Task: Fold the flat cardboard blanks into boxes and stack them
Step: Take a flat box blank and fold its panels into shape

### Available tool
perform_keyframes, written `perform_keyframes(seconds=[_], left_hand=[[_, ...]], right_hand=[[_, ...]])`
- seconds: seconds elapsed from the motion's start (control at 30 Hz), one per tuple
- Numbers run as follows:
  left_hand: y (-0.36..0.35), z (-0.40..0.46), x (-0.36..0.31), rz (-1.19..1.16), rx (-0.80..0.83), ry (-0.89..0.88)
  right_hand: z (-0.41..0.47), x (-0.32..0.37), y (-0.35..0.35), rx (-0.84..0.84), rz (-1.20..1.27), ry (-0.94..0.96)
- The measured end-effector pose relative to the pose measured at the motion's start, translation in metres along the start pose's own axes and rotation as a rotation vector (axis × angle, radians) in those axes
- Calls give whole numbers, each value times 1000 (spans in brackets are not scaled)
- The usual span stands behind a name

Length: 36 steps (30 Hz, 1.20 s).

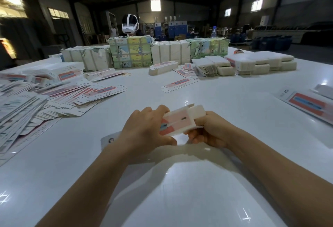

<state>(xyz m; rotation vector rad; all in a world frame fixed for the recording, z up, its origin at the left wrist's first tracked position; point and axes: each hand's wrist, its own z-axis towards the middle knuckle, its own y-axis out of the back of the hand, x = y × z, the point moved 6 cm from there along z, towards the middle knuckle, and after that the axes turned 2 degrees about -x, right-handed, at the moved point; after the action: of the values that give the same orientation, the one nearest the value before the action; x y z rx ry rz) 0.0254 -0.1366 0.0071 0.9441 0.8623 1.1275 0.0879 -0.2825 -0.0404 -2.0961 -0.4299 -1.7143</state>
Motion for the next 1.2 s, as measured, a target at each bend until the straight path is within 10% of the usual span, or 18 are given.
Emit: perform_keyframes(seconds=[0.43,0.6,0.73,1.2], left_hand=[[-4,-3,4,72,-74,101],[-2,-5,21,84,-86,252],[-5,-5,25,69,-73,306],[-6,-3,8,80,-112,271]], right_hand=[[-3,7,4,-149,141,-53],[-24,40,22,-636,-331,576],[-40,46,-10,-661,-746,910],[-43,43,-18,-677,-649,832]])
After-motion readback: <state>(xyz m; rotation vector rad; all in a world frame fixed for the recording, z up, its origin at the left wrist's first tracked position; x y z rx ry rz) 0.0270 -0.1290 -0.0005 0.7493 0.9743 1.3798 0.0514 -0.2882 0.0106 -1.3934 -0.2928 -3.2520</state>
